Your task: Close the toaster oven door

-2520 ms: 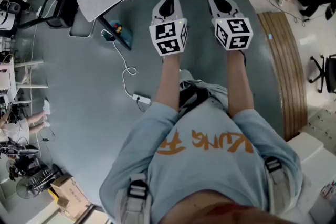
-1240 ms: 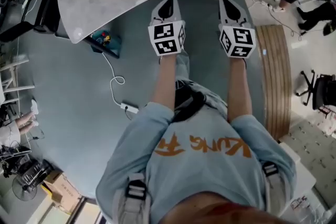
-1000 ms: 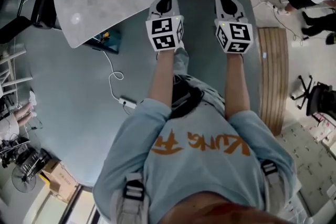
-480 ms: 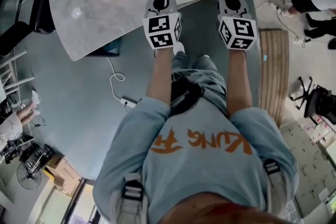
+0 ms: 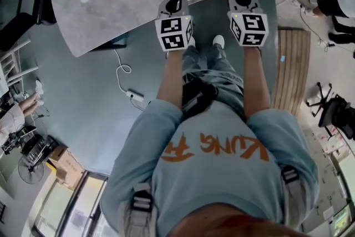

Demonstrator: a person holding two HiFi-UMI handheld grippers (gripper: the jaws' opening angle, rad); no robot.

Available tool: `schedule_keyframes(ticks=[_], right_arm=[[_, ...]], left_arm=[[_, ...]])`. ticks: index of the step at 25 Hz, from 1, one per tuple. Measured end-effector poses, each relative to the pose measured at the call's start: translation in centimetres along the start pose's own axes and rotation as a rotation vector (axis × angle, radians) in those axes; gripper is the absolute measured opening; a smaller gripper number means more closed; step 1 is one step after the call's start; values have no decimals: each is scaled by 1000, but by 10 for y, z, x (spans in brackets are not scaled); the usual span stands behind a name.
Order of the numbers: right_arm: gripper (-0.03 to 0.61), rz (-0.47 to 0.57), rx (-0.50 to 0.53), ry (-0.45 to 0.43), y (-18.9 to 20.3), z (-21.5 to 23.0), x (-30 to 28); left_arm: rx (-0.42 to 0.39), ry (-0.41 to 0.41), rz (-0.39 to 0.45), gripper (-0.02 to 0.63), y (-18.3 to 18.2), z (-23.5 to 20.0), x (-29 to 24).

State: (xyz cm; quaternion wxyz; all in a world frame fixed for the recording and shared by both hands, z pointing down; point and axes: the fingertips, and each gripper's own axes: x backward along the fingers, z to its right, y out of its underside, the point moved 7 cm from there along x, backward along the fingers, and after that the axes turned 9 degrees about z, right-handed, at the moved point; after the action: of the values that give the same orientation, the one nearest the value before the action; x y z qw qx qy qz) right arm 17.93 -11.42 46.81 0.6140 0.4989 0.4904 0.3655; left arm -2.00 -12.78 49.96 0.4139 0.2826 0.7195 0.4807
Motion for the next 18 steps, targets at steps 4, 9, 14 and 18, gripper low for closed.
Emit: schedule_keyframes(ticks=[4,9,14,18], right_arm=[[-2,-50,17,-48,15,2,-7],[-2,-138,80,-118,42,0,-16],[-2,-265,161,-140,69,-6,-31],[-2,-346,241,-165,85,-12,-34]], left_arm=[[23,20,-39,2,14,3,-8],[-26,70,-86,2,32,5,-15],[-139,104,-209,2,59,10,-22],[-214,79,-304,2,75,7,-24]])
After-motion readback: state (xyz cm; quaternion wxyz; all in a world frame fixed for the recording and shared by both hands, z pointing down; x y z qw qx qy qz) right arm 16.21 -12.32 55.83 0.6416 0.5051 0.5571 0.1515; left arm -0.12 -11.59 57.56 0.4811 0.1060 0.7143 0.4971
